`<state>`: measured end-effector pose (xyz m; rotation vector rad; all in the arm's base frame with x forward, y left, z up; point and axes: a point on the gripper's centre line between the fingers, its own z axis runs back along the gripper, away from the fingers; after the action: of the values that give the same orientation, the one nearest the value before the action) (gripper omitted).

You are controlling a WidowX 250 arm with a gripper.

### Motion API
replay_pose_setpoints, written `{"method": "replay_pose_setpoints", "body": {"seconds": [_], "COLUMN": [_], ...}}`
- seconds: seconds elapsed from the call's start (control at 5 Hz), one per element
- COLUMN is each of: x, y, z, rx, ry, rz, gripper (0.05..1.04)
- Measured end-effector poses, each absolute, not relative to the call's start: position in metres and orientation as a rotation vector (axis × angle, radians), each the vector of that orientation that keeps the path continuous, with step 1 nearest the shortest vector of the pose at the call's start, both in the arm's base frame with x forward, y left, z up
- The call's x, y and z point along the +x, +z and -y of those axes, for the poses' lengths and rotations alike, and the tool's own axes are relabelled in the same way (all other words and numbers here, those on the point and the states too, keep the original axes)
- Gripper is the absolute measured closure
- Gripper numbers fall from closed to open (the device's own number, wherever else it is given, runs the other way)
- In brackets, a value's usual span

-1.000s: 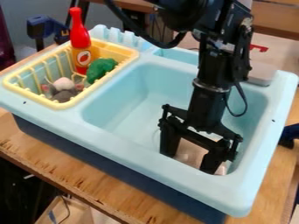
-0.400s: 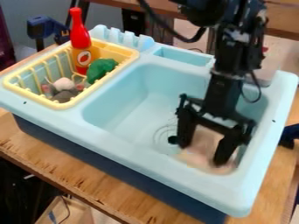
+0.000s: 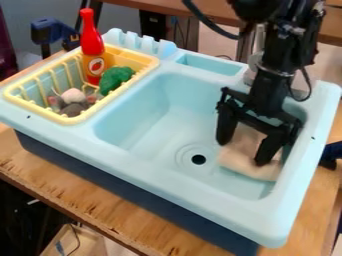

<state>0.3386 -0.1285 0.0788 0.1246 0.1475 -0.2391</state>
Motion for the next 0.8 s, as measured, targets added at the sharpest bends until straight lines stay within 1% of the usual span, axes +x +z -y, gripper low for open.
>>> {"method": "replay_pose_setpoints", "body": {"seconds": [0.2, 0.4, 0.6, 0.8], "x": [0.34, 0.341, 0.331, 0.313], "y": [0.087, 0.096, 0.133, 0.164], "z": [0.128, 0.128, 0.136, 0.133], "rx": [0.131, 0.136, 0.095, 0.069], "ry": [-0.249, -0.234, -0.223, -0.2], "rz": [-0.11, -0.024, 0.085, 0.126], "gripper": [0.085, 0.084, 0.084, 0.084]}}
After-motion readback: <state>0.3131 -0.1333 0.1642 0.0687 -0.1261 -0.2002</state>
